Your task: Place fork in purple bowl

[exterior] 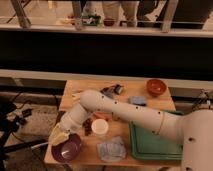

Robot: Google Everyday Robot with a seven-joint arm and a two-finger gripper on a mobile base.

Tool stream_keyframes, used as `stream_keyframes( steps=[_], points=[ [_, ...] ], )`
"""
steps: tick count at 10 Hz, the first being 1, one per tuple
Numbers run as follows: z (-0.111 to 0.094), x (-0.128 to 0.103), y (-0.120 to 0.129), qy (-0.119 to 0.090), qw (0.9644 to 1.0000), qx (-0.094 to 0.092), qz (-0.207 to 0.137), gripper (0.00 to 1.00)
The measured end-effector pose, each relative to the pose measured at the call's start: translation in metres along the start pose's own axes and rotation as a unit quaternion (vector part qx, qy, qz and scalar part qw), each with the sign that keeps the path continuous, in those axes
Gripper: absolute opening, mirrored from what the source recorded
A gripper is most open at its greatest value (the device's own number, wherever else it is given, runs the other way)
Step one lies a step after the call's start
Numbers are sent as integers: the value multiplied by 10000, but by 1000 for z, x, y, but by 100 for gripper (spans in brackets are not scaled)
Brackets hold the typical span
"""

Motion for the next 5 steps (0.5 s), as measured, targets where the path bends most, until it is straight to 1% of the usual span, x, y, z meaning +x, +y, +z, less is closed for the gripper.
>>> stream_keyframes(
  steps=[1,2,3,5],
  points=[
    [9,14,-1,-136,9998,-58,100,10],
    [14,22,-1,-212,9996,-104,162,10],
    [18,27,-1,-295,9992,-158,223,10],
    [25,30,-3,-359,9987,-269,253,10]
  ],
)
